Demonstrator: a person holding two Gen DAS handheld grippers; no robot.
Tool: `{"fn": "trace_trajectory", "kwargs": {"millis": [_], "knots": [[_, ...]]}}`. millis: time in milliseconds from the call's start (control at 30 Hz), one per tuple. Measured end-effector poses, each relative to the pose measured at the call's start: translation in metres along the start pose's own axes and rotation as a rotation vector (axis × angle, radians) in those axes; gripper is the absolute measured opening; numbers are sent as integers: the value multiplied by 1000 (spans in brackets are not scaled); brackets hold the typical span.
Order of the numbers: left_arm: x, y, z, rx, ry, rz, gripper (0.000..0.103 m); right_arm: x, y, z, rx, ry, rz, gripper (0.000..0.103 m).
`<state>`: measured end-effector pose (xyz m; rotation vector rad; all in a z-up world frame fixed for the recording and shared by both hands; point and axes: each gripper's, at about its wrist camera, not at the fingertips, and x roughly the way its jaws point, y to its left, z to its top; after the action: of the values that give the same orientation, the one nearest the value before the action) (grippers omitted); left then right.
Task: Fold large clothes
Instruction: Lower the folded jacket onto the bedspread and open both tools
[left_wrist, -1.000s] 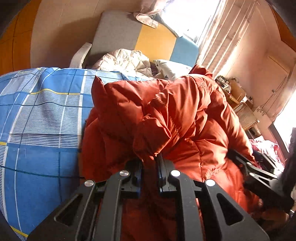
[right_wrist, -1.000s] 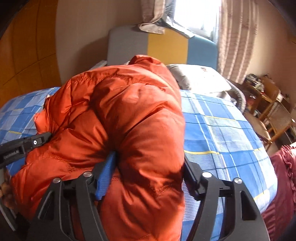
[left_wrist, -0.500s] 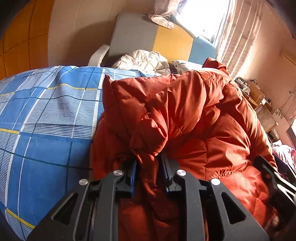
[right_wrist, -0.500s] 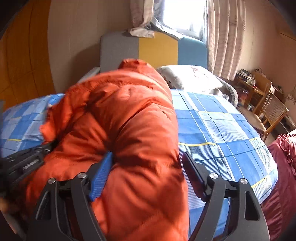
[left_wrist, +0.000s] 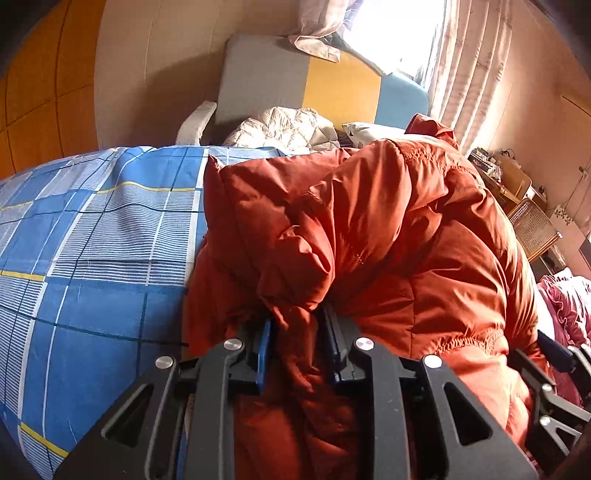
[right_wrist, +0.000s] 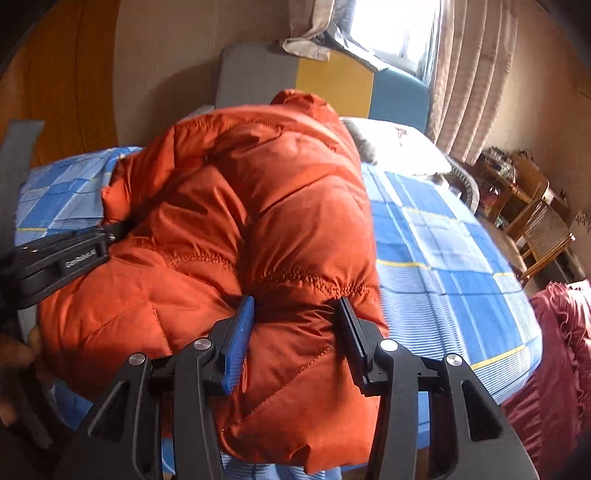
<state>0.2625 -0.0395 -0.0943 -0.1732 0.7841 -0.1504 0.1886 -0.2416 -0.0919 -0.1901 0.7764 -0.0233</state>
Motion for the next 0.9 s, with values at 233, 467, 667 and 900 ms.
{"fn": "trace_trajectory", "kwargs": {"millis": [233, 467, 667, 900], "knots": [[0, -3, -1, 22, -6, 13, 23, -1, 1, 0, -11, 12, -2, 46], [-2, -2, 1, 24, 1, 9, 24, -26, -1, 21, 34, -7, 6, 46], [-3, -4, 1, 28, 3, 7, 25, -22, 17, 43, 22, -39, 24, 57], [2, -3, 0, 30, 2, 5, 25, 19, 28, 38, 27, 41, 27, 62]]}}
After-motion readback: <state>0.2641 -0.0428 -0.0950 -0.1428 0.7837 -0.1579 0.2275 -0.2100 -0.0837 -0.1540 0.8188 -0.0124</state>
